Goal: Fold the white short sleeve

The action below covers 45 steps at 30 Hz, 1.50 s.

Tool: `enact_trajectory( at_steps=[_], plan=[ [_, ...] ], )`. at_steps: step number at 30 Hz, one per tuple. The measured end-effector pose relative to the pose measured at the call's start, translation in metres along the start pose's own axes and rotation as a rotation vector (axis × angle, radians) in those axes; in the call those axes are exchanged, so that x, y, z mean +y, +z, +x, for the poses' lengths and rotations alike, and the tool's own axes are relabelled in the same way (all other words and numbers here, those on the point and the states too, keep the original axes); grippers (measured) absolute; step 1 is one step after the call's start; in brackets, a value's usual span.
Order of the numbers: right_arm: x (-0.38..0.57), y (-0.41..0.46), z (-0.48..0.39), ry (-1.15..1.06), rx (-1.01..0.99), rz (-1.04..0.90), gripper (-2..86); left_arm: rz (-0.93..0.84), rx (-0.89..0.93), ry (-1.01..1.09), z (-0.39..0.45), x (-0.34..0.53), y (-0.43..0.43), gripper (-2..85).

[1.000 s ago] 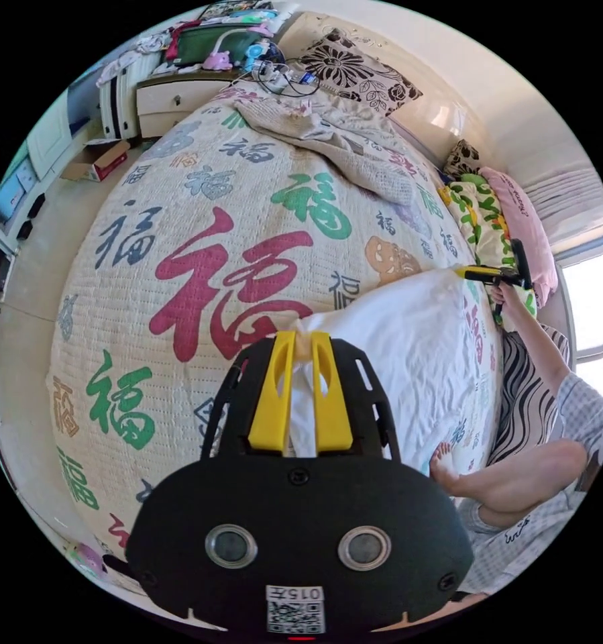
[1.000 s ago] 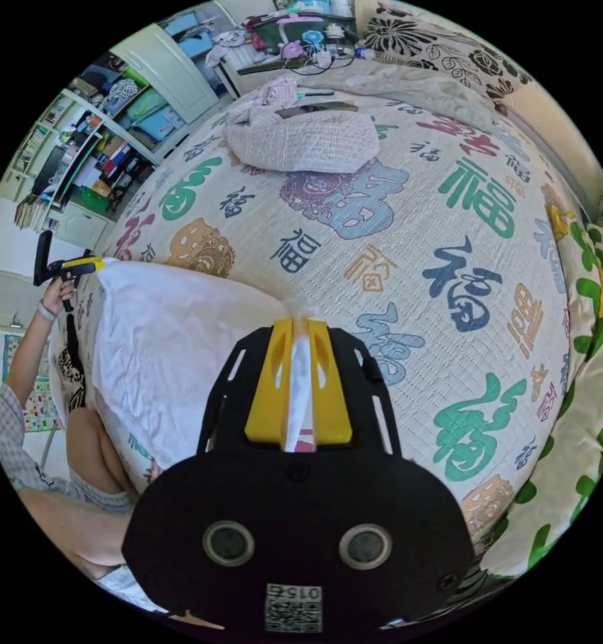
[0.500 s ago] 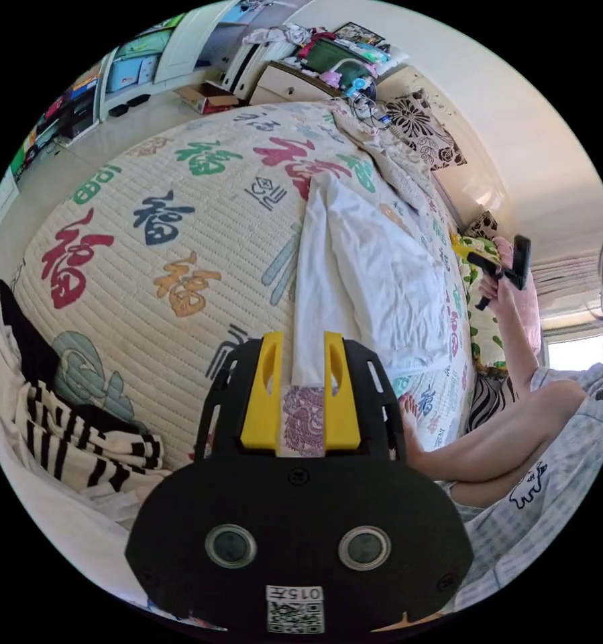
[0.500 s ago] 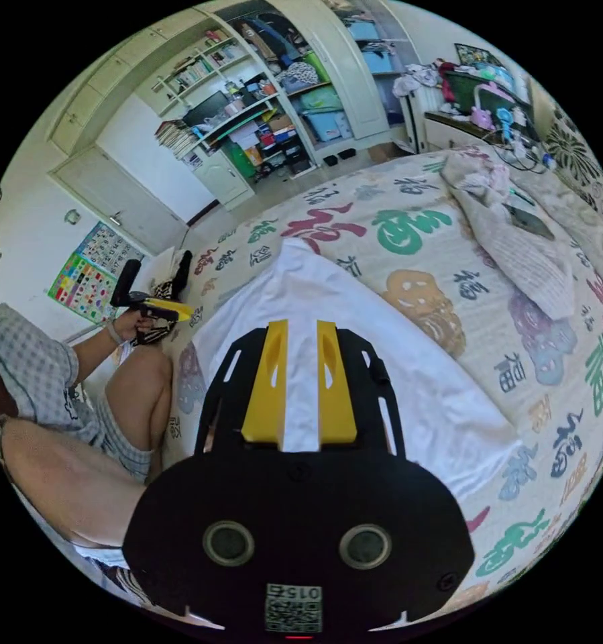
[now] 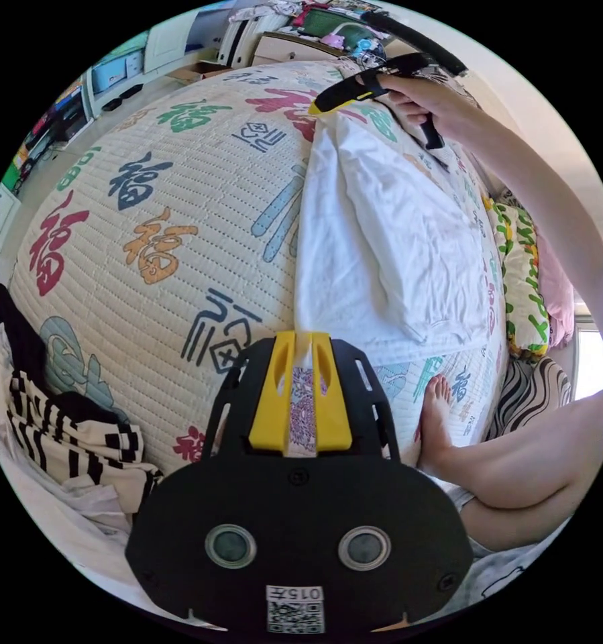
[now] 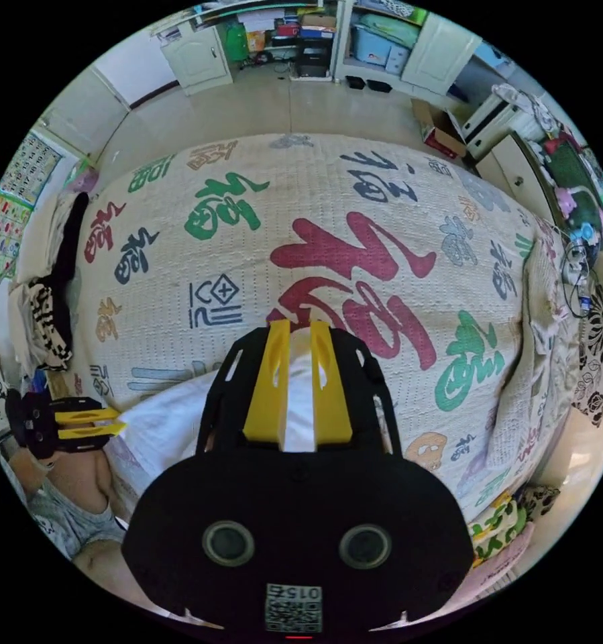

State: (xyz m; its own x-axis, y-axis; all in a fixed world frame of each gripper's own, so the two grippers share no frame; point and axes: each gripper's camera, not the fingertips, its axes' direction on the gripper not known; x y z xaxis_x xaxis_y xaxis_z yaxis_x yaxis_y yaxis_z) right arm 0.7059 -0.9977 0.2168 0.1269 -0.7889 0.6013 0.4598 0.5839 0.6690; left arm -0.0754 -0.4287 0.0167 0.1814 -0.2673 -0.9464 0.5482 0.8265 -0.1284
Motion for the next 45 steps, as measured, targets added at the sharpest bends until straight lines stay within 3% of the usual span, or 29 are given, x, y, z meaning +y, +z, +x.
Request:
enact_trajectory(
  at_steps=[3, 8, 14, 19, 23, 30, 35, 39, 42, 45],
  plan=[
    [-0.006, 0.001, 0.000, -0.032, 0.139, -0.028, -0.5, 0.013, 0.066, -0.010, -0.003, 0.006, 0.005, -0.1],
    [0.009, -0.030, 0.032, 0.062, -0.067, 0.100, -1.0, 0.107, 0.119, 0.046, 0.009, 0.024, -0.003, -0.6],
    [0.090, -0.086, 0.096, 0.194, -0.320, 0.358, -1.0, 0.260, 0.267, 0.349, 0.071, 0.055, -0.016, -0.7],
    [0.202, -0.116, 0.168, 0.402, -0.387, 0.537, -1.0, 0.197, 0.404, 0.635, 0.150, 0.052, 0.019, -0.7],
    [0.273, -0.115, 0.213, 0.523, -0.427, 0.559, -0.7, 0.148, 0.471, 0.768, 0.201, 0.039, 0.059, -0.7],
    [0.312, -0.071, 0.215, 0.389, -0.425, 0.379, 6.7, 0.014, 0.581, 0.631, 0.219, 0.007, 0.131, -0.6],
    [0.299, -0.032, 0.231, 0.329, -0.606, 0.322, 9.4, -0.024, 0.536, 0.598, 0.210, 0.000, 0.144, -0.7],
    [0.302, -0.020, 0.255, 0.286, -0.766, 0.304, 1.7, -0.032, 0.507, 0.557, 0.203, -0.007, 0.152, -0.7],
    [0.317, -0.034, 0.267, 0.262, -0.728, 0.340, -0.1, -0.018, 0.534, 0.532, 0.204, -0.013, 0.154, -0.7],
    [0.349, -0.056, 0.294, 0.323, -0.750, 0.431, -0.6, 0.007, 0.569, 0.640, 0.227, -0.017, 0.151, -0.7]
  ],
)
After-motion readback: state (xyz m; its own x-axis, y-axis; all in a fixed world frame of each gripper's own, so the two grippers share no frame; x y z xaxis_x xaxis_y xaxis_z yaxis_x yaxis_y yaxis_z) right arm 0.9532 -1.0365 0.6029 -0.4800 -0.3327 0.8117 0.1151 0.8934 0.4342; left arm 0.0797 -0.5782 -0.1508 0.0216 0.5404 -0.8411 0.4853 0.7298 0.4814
